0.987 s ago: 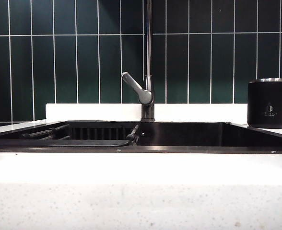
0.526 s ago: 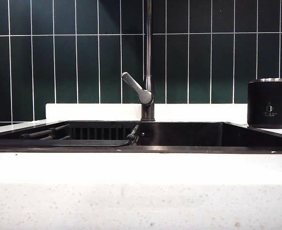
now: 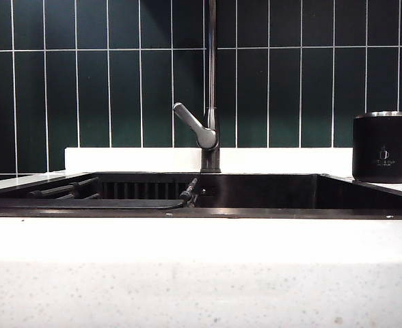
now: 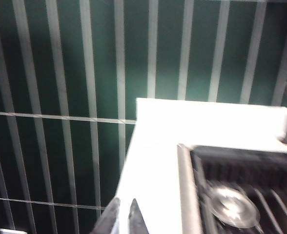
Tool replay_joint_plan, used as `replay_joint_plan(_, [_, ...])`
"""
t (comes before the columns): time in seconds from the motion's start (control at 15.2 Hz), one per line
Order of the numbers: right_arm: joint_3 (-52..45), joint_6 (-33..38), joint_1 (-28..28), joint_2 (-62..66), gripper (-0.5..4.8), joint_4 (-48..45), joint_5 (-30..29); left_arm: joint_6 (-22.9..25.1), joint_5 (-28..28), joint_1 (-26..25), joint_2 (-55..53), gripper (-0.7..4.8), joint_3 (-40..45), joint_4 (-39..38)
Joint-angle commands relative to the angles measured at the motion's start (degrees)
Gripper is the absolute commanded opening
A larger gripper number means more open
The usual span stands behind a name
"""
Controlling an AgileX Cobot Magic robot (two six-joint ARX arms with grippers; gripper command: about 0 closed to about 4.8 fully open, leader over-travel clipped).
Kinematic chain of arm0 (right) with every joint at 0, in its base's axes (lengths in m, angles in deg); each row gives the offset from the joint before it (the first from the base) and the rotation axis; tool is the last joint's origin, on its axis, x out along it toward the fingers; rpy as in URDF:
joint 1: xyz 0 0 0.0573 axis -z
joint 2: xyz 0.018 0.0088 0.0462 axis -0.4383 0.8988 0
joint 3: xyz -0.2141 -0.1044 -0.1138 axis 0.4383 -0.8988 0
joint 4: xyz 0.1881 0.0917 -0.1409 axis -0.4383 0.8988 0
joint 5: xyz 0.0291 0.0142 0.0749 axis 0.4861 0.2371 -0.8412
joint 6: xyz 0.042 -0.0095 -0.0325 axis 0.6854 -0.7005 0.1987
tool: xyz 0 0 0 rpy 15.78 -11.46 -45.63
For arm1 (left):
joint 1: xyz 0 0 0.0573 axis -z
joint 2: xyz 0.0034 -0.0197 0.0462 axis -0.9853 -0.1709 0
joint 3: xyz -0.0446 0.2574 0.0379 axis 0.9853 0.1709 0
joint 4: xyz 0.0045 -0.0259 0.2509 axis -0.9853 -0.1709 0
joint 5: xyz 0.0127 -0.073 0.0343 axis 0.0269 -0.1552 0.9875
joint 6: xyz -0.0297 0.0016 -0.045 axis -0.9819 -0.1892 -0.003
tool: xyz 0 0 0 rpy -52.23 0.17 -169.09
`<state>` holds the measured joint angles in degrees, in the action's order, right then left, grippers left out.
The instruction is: Pick up the mug next to the sink, go to the faucet to get some water, pour the water into the sink, and finally put the mug back to its place.
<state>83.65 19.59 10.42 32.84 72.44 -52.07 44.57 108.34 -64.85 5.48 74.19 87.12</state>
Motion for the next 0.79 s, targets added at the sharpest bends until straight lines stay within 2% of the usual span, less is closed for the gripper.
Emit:
replay_joint_plan(0.07, [0.15, -0.02, 0.09, -3.98, 0.72, -0.79, 0.17, 0.35, 0.20, -0.02, 2.47, 0.22, 0.09, 0.81])
replay_joint_plan(0.13, [0.15, -0.02, 0.09, -4.61, 0.72, -0.79, 0.20, 0.81, -0.63, -0.02, 2.40, 0.22, 0.68, 2.19])
replay_joint_plan(0.39, [-2.27, -0.02, 1.14, -6.97, 0.72, -0.79, 0.20, 9.11, -1.66, -0.04, 2.40, 0.22, 3.93, 1.20])
replay_joint_plan(0.53, [-4.79, -0.02, 1.92, -7.45, 0.72, -0.79, 0.20, 9.31, -1.51, -0.15, 2.40, 0.22, 3.93, -0.46])
replay_joint_plan(0.59, [-6.95, -0.02, 2.29, -7.45, 0.72, -0.81, 0.20, 9.29, -3.23, -1.84, 2.40, 0.22, 3.93, -0.44])
replay_joint_plan(0.72, [-10.32, -0.02, 2.56, -7.45, 0.72, -0.24, 0.20, 8.28, -13.42, -10.25, 2.40, 0.22, 3.93, -0.55])
replay_joint_plan(0.79, [-10.34, -0.02, 2.58, -7.45, 0.72, 3.56, 0.17, 7.41, -18.88, -14.93, 2.40, 0.22, 3.93, -0.55])
